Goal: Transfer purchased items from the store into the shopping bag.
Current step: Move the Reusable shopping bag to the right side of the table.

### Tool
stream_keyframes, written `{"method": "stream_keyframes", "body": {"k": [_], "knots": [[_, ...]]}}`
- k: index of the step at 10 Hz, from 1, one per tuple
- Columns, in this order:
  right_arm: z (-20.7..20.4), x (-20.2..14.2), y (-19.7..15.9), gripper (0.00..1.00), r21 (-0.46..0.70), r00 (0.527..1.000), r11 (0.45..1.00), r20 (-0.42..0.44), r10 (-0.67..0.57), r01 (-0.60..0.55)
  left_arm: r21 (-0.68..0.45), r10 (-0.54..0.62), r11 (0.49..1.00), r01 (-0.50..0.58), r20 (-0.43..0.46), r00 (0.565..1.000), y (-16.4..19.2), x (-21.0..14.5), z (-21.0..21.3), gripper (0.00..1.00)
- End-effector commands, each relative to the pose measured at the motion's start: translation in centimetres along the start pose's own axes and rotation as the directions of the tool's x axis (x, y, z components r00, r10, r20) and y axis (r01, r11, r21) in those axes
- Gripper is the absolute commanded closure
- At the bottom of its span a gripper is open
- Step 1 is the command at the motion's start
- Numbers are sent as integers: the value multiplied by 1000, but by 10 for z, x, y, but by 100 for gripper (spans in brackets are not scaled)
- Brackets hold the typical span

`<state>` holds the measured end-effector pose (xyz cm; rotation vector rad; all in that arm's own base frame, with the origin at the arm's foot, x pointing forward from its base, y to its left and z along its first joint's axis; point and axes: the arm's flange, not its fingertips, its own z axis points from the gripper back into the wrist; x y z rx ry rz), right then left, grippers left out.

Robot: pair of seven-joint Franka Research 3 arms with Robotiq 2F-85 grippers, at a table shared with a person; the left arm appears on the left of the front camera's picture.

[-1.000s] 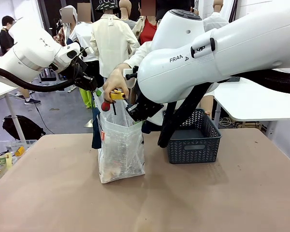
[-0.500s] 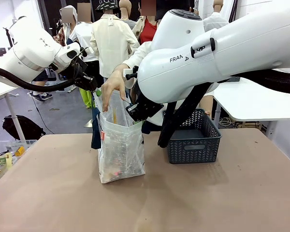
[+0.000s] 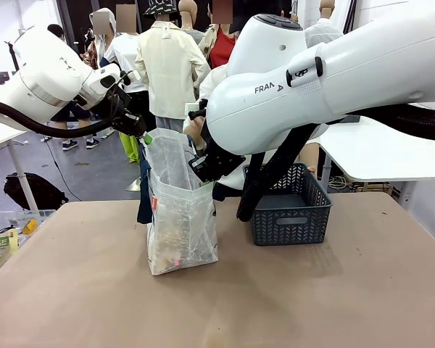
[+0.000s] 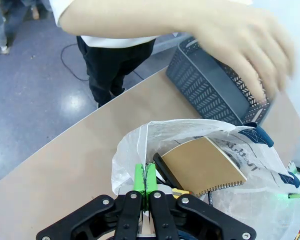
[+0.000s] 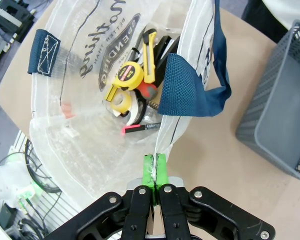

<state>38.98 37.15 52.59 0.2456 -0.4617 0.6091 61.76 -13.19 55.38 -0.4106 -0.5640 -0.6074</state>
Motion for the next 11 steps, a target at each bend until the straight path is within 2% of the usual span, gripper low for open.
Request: {"method": "stream_keyframes", "body": {"k": [1, 5, 8, 11], "knots": [[-2, 2, 5, 100, 24, 999, 999, 1, 42, -42, -31, -5, 1000, 5, 0, 1000, 0, 2, -4, 100], [-15, 13, 18, 100, 59, 995, 993, 27, 97, -98, -177, 107, 979, -100, 33, 994, 9, 8, -8, 100], [-22, 16, 19, 100, 78, 994, 991, 26, 106, -108, -261, 113, 960, -103, 23, 993, 10, 12, -11, 41], [-26, 21, 26, 100, 104, 990, 985, 30, 135, -137, -316, 147, 939, -137, 9, 989, 11, 12, -24, 41]]}}
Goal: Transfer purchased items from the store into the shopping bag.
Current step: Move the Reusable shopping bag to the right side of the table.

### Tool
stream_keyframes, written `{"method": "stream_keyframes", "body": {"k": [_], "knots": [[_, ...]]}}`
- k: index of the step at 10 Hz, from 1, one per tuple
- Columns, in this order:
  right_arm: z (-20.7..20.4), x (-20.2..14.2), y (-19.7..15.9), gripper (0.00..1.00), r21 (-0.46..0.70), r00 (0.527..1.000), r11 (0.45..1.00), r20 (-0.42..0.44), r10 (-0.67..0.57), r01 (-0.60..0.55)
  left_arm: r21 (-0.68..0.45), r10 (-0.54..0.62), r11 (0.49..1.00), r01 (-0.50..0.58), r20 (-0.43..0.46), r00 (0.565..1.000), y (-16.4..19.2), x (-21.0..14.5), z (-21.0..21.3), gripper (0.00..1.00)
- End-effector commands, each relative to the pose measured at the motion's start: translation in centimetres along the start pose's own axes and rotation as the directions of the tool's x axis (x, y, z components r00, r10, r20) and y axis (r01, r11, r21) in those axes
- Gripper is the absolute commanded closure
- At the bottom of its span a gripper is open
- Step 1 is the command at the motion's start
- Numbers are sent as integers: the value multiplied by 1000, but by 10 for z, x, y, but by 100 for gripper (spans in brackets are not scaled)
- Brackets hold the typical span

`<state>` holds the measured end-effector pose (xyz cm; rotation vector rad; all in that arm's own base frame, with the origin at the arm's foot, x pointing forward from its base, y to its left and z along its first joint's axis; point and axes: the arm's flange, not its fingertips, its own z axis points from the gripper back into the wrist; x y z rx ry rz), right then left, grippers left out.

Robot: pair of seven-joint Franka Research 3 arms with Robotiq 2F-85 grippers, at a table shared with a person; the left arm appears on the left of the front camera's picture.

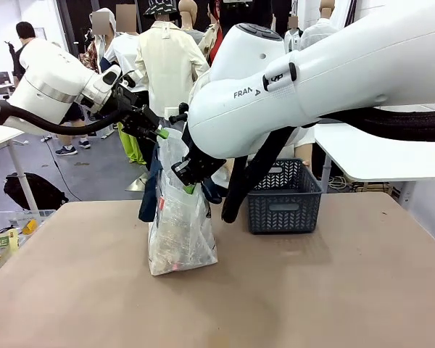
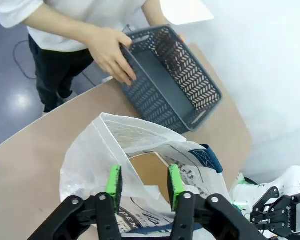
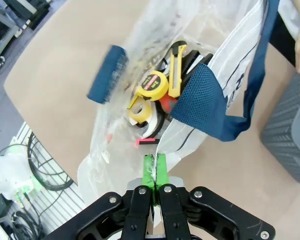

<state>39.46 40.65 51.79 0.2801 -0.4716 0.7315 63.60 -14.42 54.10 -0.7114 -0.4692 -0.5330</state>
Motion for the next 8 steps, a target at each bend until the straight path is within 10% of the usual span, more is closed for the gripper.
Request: {"method": "stream_keyframes", "body": {"k": [1, 8], "knots": [[-8, 7, 4, 100, 57, 999, 998, 10, 36, -36, -71, -19, 997, 18, -13, 1000, 5, 2, -2, 41], [-34, 33, 38, 100, 129, 983, 977, -44, 179, -172, -101, -40, 994, 36, -38, 998, 3, 0, -8, 41]]}}
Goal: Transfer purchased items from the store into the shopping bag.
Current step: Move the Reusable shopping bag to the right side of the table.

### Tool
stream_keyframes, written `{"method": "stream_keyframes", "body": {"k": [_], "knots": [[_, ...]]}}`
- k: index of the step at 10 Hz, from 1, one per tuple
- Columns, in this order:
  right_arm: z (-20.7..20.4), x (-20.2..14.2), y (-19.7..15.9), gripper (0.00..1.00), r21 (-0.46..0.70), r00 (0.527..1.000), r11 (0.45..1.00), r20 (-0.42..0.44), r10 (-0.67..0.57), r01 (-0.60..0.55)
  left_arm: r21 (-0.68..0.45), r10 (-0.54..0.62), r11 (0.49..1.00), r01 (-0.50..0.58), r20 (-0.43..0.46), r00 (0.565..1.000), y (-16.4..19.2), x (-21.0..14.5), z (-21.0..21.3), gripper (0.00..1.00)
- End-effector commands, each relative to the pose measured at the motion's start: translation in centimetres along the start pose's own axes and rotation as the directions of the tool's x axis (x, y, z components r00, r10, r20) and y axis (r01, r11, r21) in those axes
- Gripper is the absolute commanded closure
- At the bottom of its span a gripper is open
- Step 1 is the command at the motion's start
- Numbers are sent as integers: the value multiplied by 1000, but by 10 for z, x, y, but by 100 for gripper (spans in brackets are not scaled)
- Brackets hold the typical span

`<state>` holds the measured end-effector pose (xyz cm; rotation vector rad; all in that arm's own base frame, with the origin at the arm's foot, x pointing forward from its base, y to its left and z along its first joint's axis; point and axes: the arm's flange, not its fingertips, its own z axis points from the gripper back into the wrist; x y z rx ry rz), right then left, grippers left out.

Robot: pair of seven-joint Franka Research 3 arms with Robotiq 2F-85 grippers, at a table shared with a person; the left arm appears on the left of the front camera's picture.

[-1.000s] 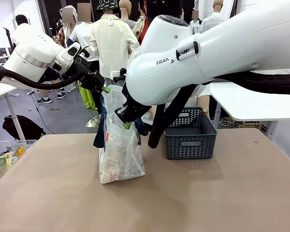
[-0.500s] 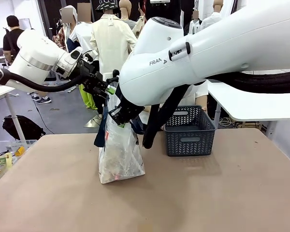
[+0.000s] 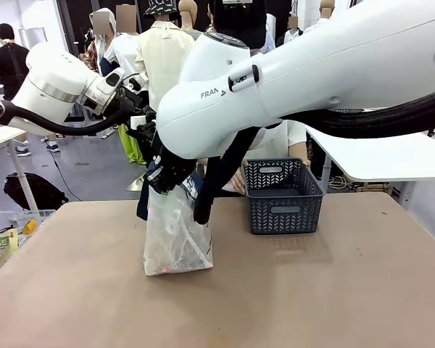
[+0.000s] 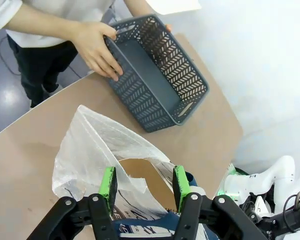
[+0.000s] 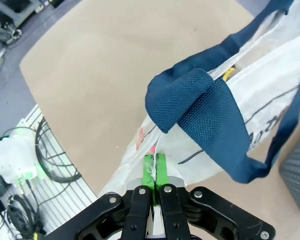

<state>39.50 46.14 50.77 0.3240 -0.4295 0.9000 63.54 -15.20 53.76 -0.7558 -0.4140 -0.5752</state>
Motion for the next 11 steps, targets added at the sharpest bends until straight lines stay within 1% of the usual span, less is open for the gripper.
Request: {"method": "stream_keyframes", "body": {"k": [1, 3, 4, 6, 8, 9, 11], "knots": [[-4, 9, 0, 100, 35, 999, 999, -24, 38, -38, -41, -37, 998, 37, -10, 999, 6, 0, -2, 41], [-7, 15, 5, 100, 44, 998, 997, -28, 59, -58, -22, -57, 998, 56, -36, 998, 1, -2, -8, 41], [-8, 17, 6, 100, 48, 998, 997, -29, 63, -62, -38, -95, 995, 94, -35, 995, -2, -2, -10, 41], [-12, 19, 9, 100, 59, 997, 996, -36, 72, -69, -57, -134, 990, 132, -39, 990, -9, 1, -13, 41], [-15, 21, 8, 100, 61, 996, 995, -37, 78, -75, -27, -164, 986, 162, -71, 984, -14, 5, -23, 41], [-15, 21, 9, 100, 64, 996, 995, -37, 77, -74, -50, -187, 982, 183, -80, 979, -21, 6, -26, 41], [-18, 22, 9, 100, 66, 996, 995, -40, 75, -73, -43, -213, 977, 209, -107, 971, -29, 6, -35, 41]]}}
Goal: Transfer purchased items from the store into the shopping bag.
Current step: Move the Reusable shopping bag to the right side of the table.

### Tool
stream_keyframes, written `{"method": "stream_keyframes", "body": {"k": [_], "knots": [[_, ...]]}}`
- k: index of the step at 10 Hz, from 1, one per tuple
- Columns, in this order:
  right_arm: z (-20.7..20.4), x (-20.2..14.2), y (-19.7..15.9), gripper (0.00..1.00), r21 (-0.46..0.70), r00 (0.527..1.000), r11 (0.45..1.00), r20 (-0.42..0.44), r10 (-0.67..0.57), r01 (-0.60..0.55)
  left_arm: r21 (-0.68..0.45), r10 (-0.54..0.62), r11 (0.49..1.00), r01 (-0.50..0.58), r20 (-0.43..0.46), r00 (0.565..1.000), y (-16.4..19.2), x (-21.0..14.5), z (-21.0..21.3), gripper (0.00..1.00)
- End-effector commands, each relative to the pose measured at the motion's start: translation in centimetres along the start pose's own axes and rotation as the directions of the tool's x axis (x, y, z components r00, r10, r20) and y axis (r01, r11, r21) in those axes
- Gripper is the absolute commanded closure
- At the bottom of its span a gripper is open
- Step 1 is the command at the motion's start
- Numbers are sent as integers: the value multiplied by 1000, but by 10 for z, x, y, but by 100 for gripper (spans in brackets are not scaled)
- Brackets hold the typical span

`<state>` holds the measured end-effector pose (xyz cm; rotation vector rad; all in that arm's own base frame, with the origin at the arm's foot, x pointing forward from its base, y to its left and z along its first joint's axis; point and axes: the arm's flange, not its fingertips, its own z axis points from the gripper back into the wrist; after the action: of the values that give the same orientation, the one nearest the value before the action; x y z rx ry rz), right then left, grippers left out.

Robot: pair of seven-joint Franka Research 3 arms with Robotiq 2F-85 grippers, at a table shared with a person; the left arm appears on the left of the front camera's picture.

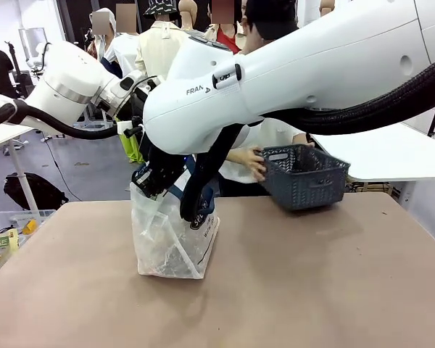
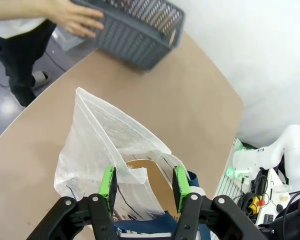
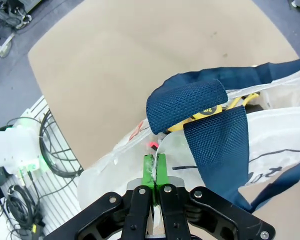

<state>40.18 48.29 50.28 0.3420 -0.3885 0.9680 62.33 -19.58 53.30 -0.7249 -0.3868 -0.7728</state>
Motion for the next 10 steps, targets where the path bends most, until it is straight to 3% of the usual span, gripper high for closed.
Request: {"method": "stream_keyframes", "body": {"k": [1, 3, 5, 7, 10], "knots": [[-3, 6, 2, 100, 20, 1000, 1000, -10, 22, -22, -11, -45, 999, 45, -39, 998, 0, 4, -4, 41], [-3, 5, 2, 100, 21, 1000, 1000, -9, 21, -21, -32, -47, 998, 47, 14, 999, -1, 6, 0, 41], [-4, 5, 2, 100, 24, 1000, 999, -3, 20, -20, -148, -5, 989, 13, 52, 999, 9, 2, 5, 41], [-8, 6, 2, 100, 26, 1000, 1000, -2, 17, -17, -256, -19, 966, 45, 103, 995, 10, 3, 11, 41], [-15, 8, 2, 100, 41, 1000, 999, 2, 21, -21, -332, -29, 942, 52, 74, 997, 10, 9, 8, 41]]}}
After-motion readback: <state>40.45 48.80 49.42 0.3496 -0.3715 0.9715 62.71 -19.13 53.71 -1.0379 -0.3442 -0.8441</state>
